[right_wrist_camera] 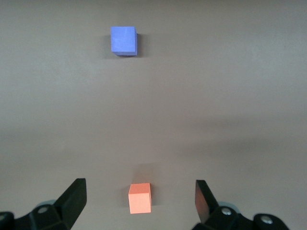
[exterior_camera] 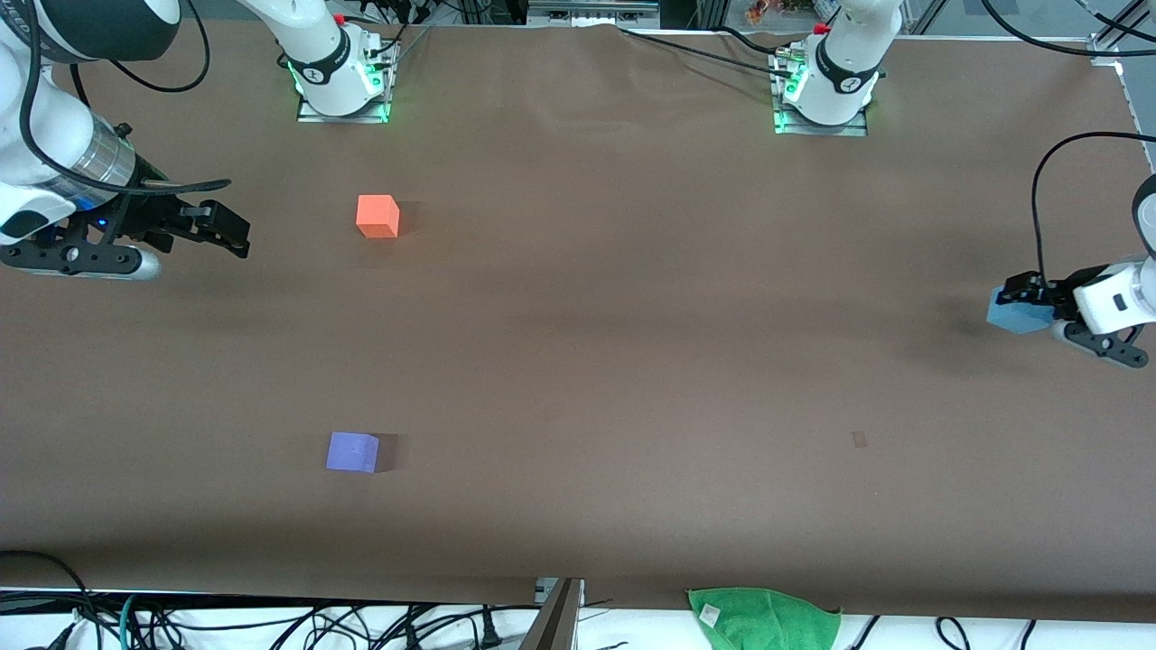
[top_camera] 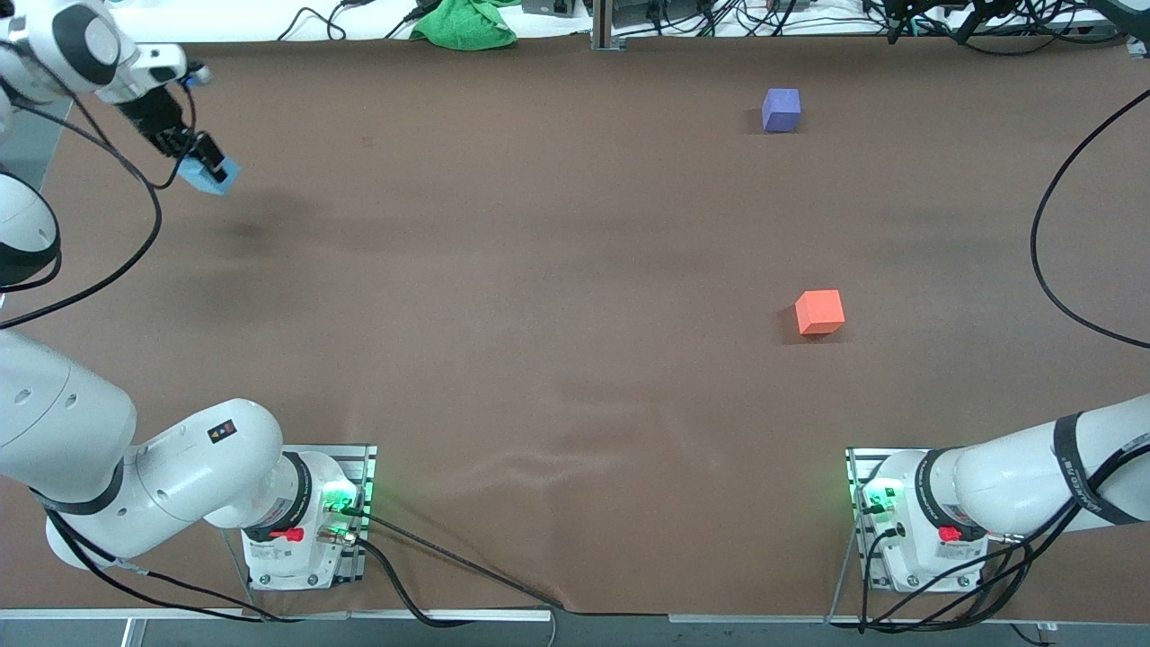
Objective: Place blue block between orange and purple blocks
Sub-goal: 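Carry the blue cube with the left gripper toward the table middle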
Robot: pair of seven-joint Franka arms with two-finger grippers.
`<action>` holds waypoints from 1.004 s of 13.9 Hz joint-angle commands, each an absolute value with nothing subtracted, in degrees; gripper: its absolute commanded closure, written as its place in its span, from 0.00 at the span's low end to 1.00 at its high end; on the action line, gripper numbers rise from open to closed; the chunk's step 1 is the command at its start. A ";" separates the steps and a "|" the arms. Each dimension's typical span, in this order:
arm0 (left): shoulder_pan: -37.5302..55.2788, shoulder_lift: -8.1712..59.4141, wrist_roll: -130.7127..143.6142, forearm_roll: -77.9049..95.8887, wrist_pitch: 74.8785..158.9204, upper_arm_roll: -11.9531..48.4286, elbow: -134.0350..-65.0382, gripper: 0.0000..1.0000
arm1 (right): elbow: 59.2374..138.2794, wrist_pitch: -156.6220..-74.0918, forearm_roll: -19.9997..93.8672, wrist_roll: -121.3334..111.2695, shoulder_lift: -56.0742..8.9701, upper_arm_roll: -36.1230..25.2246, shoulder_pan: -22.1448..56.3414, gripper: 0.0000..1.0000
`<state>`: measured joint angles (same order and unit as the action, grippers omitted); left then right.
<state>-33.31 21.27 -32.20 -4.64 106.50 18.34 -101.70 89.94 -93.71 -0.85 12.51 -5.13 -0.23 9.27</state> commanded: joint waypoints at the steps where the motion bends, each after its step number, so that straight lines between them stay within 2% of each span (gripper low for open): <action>1: -29.55 22.06 -20.96 -5.71 103.10 22.83 -99.49 0.76 | 89.12 -92.99 -1.41 12.48 -5.36 -0.09 8.96 0.00; 4: -24.28 22.41 -6.38 -5.10 103.10 29.07 -98.97 0.76 | 89.12 -92.99 -1.41 12.48 -5.36 -0.09 8.96 0.00; 6: -16.92 24.33 6.09 -4.40 104.23 29.79 -98.62 0.77 | 89.12 -92.99 -1.41 12.48 -5.36 -0.09 8.88 0.00; 10: -3.02 32.24 20.37 -0.70 112.65 29.71 -91.95 0.79 | 89.12 -92.99 -1.41 12.39 -5.36 -0.09 8.88 0.00; 14: 7.44 40.15 27.05 -1.14 126.09 29.18 -89.31 0.79 | 89.21 -92.90 -1.41 12.30 -5.36 -0.09 8.09 0.00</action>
<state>3.20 35.05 24.53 -1.61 122.33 30.16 -93.67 89.95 -93.69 -0.86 12.51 -5.17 -0.34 8.78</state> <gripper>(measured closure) 0.405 0.000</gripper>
